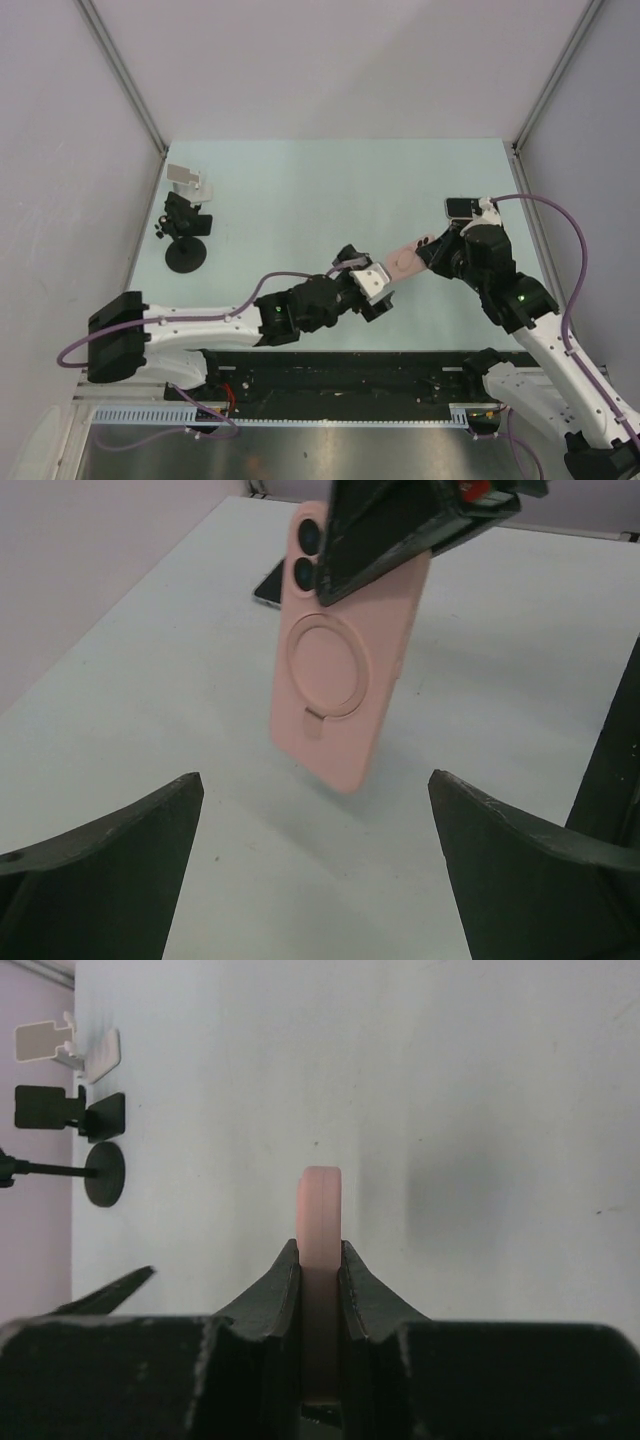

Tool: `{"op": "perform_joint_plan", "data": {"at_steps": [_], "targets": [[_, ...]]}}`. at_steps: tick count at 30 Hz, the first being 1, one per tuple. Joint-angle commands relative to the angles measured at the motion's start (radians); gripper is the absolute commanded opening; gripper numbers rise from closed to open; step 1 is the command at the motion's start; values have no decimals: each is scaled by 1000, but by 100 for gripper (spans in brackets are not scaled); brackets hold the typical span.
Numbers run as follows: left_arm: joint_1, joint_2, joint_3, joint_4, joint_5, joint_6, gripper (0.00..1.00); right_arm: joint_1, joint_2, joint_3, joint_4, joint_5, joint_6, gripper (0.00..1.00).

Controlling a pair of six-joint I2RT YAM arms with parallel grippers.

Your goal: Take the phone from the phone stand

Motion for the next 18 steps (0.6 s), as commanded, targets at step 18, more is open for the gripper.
{"op": "perform_joint_plan", "data": {"at_steps": [18], "targets": [[-97,369,124,310,-472,213,67,-10,24,-5,176,-235,143,0]]}}
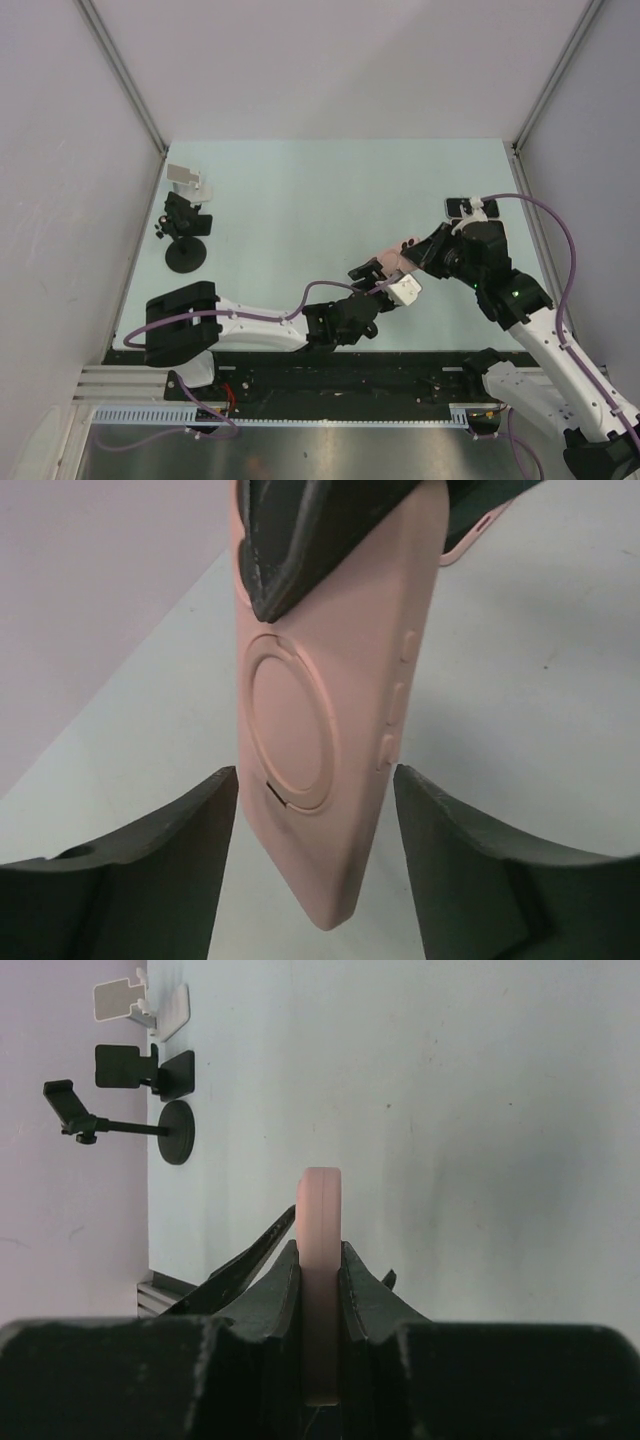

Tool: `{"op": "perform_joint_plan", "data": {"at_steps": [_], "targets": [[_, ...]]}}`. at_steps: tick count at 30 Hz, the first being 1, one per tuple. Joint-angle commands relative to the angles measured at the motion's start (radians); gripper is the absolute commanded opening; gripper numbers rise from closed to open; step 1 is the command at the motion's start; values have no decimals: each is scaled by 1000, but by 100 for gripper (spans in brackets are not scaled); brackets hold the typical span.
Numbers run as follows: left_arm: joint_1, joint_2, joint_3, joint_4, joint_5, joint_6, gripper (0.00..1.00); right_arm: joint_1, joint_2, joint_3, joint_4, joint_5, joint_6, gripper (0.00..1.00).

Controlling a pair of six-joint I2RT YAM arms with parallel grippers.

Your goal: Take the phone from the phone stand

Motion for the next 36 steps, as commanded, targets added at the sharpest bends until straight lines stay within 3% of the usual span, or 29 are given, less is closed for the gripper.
{"op": "perform_joint_plan", "data": {"at_steps": [1,8,11,14,15,17,18,24,27,36], "targets": [[-4,4,31,84,-100,43,63,-4,-8,3,115,-47,37,0],[-14,-16,12,85,-107,20,34,-5,-14,-16,153,-54,52,0],[-20,-31,4,84,-104,11,17,-5,-18,-23,173,-61,52,0],[-20,-51,-5,84,-86,-3,4,-5,-18,-24,191,-86,36,13],[-20,-56,-9,82,-81,-3,1,-5,-20,-24,198,-89,31,24],[-22,-77,-19,81,-55,-22,0,-8,-31,-24,207,-87,20,35],[-22,-85,-31,79,-45,-26,1,-8,-35,-23,208,-87,13,48],[-13,-163,-68,35,61,-97,0,-16,-99,-23,240,-98,-75,92],[18,-217,-77,-31,181,-184,1,-19,-132,-23,259,-110,-154,100],[281,-401,-129,-136,754,-569,0,-19,-236,-24,270,-190,-412,100]]}}
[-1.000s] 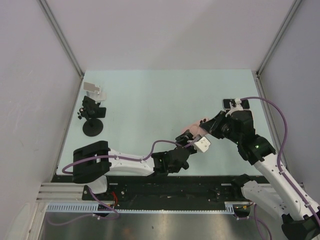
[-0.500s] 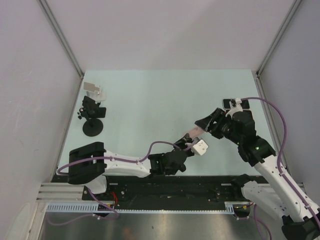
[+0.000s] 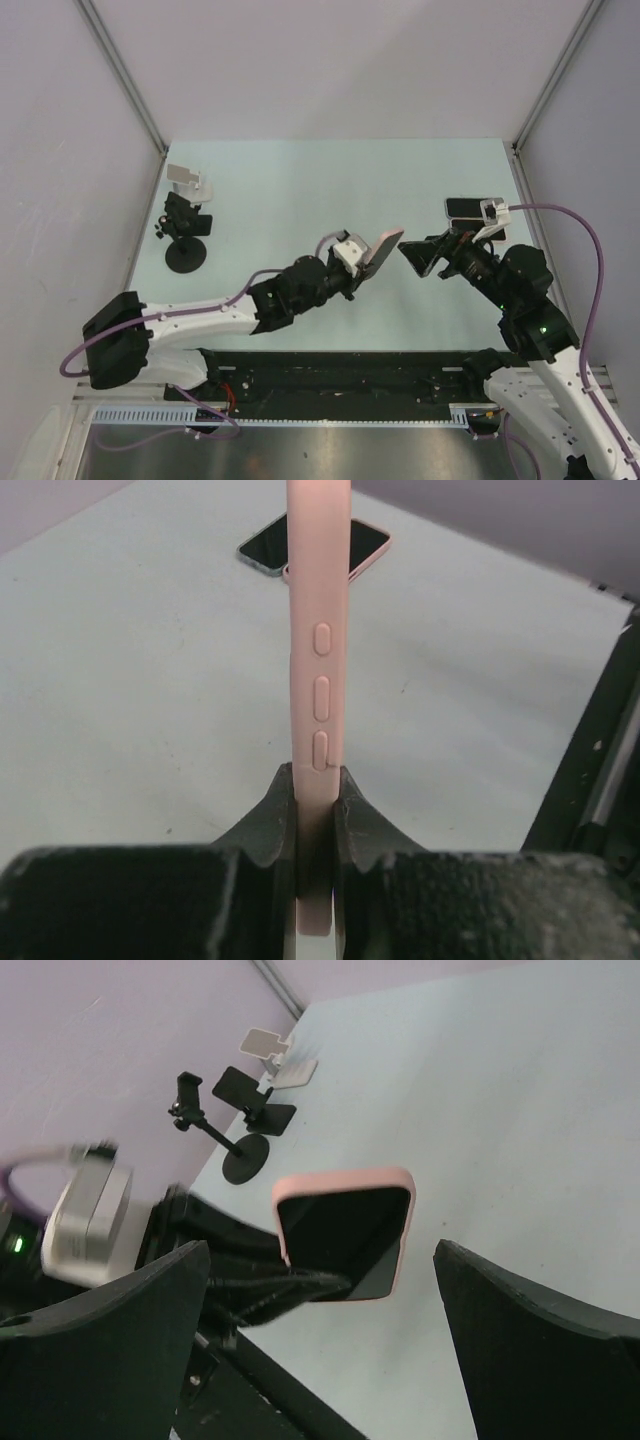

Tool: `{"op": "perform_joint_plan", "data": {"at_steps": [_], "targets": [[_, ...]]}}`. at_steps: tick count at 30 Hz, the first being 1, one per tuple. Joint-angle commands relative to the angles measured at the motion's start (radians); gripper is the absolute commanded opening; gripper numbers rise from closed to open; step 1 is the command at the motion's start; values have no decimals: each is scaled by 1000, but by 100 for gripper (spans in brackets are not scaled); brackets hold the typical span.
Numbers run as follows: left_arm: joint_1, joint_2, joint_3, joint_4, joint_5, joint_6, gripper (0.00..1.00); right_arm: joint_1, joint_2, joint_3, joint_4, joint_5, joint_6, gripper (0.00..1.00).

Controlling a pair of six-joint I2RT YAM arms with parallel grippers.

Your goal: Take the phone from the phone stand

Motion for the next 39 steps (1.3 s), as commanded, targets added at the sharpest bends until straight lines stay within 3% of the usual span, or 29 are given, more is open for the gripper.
{"op": "perform_joint_plan", "data": {"at_steps": [1,7,14,22,28,32,35,39], "targets": [[118,-119,-15,28,353,-258,0,-4,-36,18,58,-87,-172,100],[237,-189,-21,30,635,-394,0,-5,-13,-8,90,-223,-214,93],[277,-263,-9,38,790,-441,0,-4,38,-75,263,-414,-156,78],[280,-289,8,59,838,-472,0,10,88,-106,392,-555,-102,63],[283,-292,6,67,832,-486,1,27,108,-112,440,-603,-65,42],[300,-306,-6,67,811,-496,13,25,101,-112,437,-600,-57,13],[322,-323,-32,67,772,-498,26,27,93,-112,431,-584,-53,4],[352,-347,-63,65,726,-506,54,18,82,-112,415,-555,-42,0]]}}
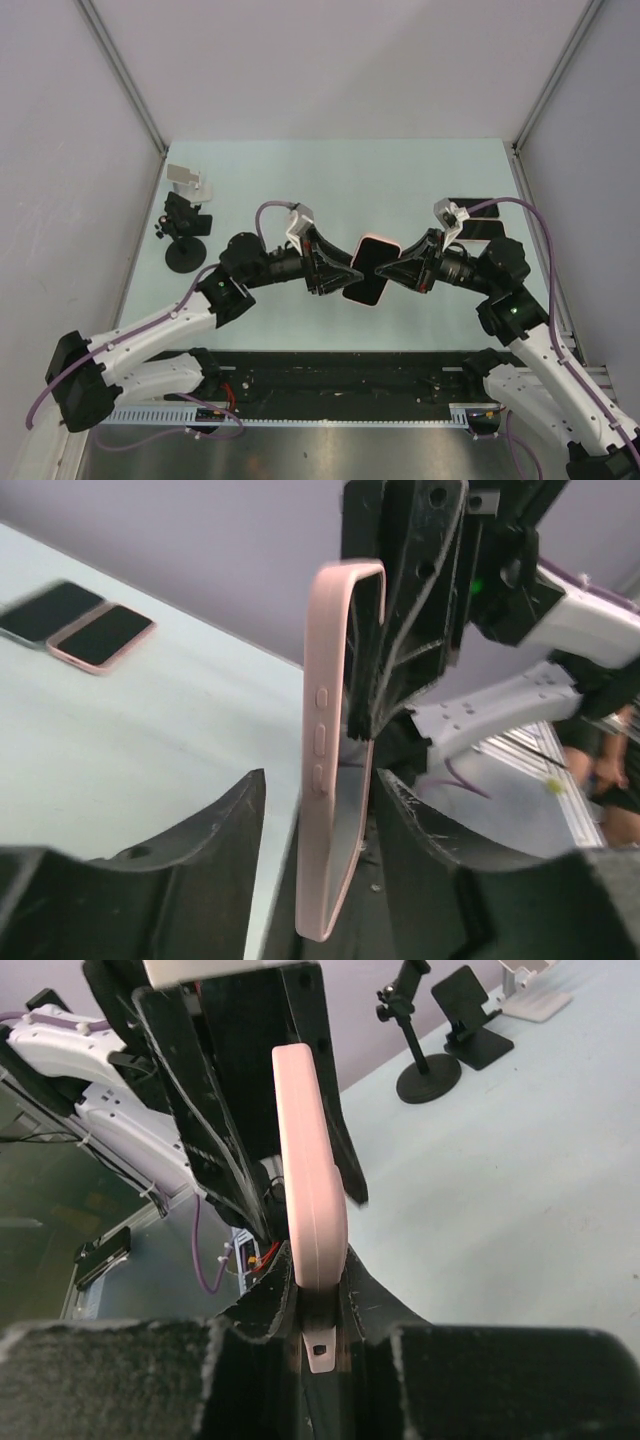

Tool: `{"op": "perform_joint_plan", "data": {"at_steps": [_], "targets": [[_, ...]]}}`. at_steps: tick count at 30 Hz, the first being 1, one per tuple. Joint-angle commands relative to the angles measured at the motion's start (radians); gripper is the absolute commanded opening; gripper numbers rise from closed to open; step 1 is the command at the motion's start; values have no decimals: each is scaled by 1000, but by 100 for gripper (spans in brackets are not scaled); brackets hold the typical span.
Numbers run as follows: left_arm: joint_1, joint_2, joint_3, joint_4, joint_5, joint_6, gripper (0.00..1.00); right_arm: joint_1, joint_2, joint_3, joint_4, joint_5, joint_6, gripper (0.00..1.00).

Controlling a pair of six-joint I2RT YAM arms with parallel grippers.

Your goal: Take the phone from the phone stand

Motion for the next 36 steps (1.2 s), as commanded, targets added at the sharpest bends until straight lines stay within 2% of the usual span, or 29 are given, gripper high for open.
{"op": "perform_joint_plan", "data": {"at_steps": [1,4,6,9,10,13,18,21,27,36], "targets": [[44,-61,-35,71,-99,-12,59,-14,-13,2,13,55,19,0],[62,-112,-53,34,-156,19,76,-36,-10,2,-5,85,28,0],[67,-164,-44,-62,-257,61,89,-49,-4,2,-27,113,41,0],[67,-228,9,-274,-431,144,100,-106,7,2,-70,170,71,0],[67,-243,38,-372,-468,164,100,-127,16,2,-78,189,79,0],[67,-335,43,-487,-622,224,100,-229,36,2,-153,231,128,0],[67,-553,9,-563,-883,250,100,-463,83,1,-297,282,185,0],[67,-668,-14,-597,-974,319,100,-601,116,-13,-335,314,211,0],[67,-845,-86,-606,-1117,440,100,-760,177,-82,-319,380,275,0],[73,-848,-146,-607,-1252,491,100,-942,248,-239,-134,458,398,0]]}}
